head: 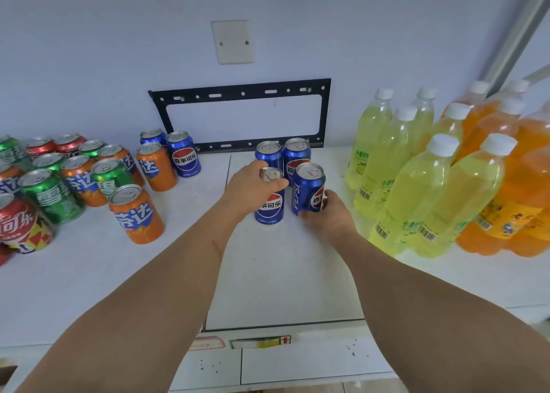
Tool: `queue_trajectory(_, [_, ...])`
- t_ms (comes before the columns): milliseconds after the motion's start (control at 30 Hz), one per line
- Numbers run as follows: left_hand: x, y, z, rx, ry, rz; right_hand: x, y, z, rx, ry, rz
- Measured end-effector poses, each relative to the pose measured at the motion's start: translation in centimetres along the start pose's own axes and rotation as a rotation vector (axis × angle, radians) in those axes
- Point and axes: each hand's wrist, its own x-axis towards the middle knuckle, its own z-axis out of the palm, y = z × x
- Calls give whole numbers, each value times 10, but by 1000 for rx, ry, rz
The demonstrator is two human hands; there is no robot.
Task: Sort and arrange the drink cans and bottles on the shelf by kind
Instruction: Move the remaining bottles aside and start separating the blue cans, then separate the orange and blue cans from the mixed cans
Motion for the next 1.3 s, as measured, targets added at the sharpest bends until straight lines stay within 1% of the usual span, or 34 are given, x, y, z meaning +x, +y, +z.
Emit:
queue_trajectory(67, [-2, 3, 2, 40, 1, 37, -9, 0, 0, -182, 26, 17])
queue_trajectory(200, [-1, 4, 6, 35, 4, 64, -28, 0, -1, -497, 26, -44])
queue_trajectory(267, [0, -1, 6, 11, 19, 48, -37, 1, -2, -597, 17, -70])
queue_trajectory(400, [3, -15, 6, -82, 18, 35, -52, 0, 3, -791, -67, -180])
queue_trajectory(500, [-1, -20, 5, -195, 6, 42, -64, -3, 7, -852, -96, -243])
queue_trajectory(533, [-6, -21, 3, -169, 29, 40, -69, -5, 9, -865, -100, -261])
queue_trajectory(567, [-12, -24, 1, -70, 75, 48, -74, -7, 9, -883, -104, -279])
queue_trajectory(600, [-21, -28, -2, 103, 132, 76, -79, -9, 10, -909, -107, -302])
queue_trajectory(667, [-42, -40, -12, 532, 215, 204, -91, -16, 12, -974, -116, -351])
queue_trajectory(733, [-63, -54, -20, 873, 243, 375, -105, -23, 16, -1034, -118, -417])
queue_trajectory(800, [-86, -64, -27, 1062, 234, 478, -120, -31, 21, -1074, -115, -491])
queue_trajectory(900, [-126, -71, -37, 1165, 233, 507, -146, -39, 31, -1092, -115, -594])
queue_trajectory(1067, [-193, -92, -59, 1251, 283, 460, -192, -48, 49, -1113, -128, -732])
queue_trajectory(1167, [-221, -99, -74, 1250, 314, 408, -216, -54, 62, -1118, -133, -779])
queue_trajectory(1300, [-247, -107, -101, 1230, 338, 390, -242, -71, 80, -1105, -129, -833])
